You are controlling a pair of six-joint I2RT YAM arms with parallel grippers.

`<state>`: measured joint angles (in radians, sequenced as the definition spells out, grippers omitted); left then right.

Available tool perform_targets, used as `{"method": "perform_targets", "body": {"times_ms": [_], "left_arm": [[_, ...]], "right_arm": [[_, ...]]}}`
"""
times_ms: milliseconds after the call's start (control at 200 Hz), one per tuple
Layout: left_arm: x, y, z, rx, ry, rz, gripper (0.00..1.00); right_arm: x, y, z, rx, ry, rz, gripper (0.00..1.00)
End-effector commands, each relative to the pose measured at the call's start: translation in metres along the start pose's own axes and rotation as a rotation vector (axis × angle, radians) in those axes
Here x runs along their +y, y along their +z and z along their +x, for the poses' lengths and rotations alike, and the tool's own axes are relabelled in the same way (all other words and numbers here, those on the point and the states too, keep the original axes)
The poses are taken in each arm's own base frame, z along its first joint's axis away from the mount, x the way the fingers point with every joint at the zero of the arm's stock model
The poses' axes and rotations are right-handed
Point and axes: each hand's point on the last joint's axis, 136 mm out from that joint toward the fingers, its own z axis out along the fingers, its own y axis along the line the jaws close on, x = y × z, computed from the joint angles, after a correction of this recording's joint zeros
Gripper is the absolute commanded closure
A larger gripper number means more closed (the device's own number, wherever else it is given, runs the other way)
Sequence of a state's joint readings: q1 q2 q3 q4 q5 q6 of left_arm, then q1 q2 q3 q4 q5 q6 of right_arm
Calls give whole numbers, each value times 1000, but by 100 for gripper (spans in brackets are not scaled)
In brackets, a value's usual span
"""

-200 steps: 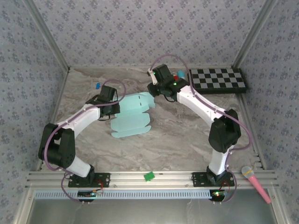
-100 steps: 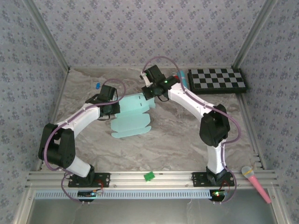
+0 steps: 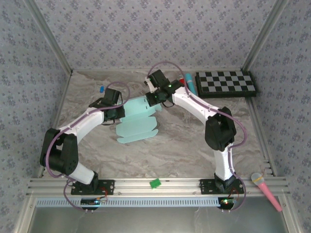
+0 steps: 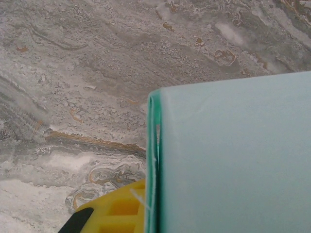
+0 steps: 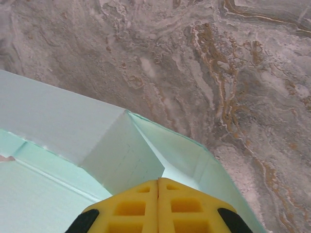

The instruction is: Fold the paper box

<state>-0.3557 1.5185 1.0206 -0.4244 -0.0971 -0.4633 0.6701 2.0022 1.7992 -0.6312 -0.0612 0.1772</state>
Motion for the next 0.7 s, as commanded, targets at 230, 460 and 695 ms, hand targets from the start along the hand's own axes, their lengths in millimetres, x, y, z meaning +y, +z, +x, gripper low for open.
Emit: {"method": "perform_targets", "body": {"times_ms": [230,460,695], "left_arm": [[-13,-16,-13,-40,-40,54,100],[-14,-17,-13,-43,-51,62,100],[-14,-16,-13,-45,-56,63,100]], "right_arm": [[22,9,-10,-72,163,-150,94],[31,11,-14,-130,265,-254,94],[28,6,-18,-176,305,-279,95]]}}
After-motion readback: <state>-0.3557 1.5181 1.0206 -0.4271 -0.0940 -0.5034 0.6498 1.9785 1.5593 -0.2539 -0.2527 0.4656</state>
